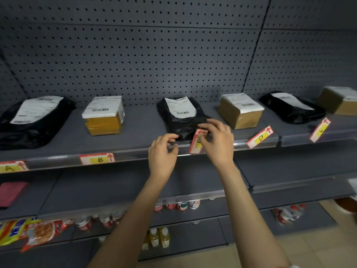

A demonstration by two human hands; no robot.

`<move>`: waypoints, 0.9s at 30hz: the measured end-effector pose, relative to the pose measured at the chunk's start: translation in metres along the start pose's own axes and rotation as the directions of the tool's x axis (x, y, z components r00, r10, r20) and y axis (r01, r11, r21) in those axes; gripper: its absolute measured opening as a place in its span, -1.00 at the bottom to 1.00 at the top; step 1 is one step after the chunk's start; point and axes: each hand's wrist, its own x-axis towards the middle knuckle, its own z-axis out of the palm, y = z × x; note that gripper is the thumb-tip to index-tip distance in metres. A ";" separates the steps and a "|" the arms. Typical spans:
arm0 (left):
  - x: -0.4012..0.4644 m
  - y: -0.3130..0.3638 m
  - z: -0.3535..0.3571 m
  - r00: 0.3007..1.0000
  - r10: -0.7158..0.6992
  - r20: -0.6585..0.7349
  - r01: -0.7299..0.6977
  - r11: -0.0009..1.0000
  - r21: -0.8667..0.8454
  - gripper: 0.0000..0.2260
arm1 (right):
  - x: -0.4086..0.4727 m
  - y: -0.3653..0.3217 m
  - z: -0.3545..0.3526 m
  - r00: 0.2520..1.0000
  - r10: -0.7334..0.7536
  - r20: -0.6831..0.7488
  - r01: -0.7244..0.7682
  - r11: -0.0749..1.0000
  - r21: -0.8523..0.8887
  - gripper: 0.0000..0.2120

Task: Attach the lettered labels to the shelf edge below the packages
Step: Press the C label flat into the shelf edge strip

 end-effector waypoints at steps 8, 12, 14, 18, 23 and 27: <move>-0.006 0.020 0.048 0.983 -0.048 -0.178 0.041 0.998 -0.044 -0.84 | 0.014 0.048 -0.004 0.992 0.065 0.110 -0.095 0.952 0.290 -0.93; -0.010 0.015 0.049 0.962 -0.142 -0.233 0.121 0.987 -0.102 -0.83 | 0.009 0.049 0.002 0.995 0.048 0.089 -0.076 0.932 0.353 -0.92; -0.012 0.012 0.046 0.962 -0.141 -0.233 0.122 0.988 -0.092 -0.82 | 0.002 0.036 0.012 0.994 0.012 0.108 -0.053 0.924 0.380 -0.90; -0.015 0.003 0.032 0.974 -0.093 -0.205 0.097 0.995 0.014 -0.84 | -0.010 0.026 0.027 0.996 0.038 0.085 -0.064 0.940 0.335 -0.87; -0.020 -0.001 0.027 0.988 -0.027 -0.151 0.049 0.988 0.146 -0.75 | -0.021 0.045 0.020 0.999 0.045 0.005 -0.045 0.986 0.159 -0.83; -0.027 -0.004 0.026 0.995 0.032 -0.097 -0.011 0.977 0.214 -0.63 | -0.037 0.037 0.021 0.990 -0.139 -0.019 0.139 0.990 0.014 -0.52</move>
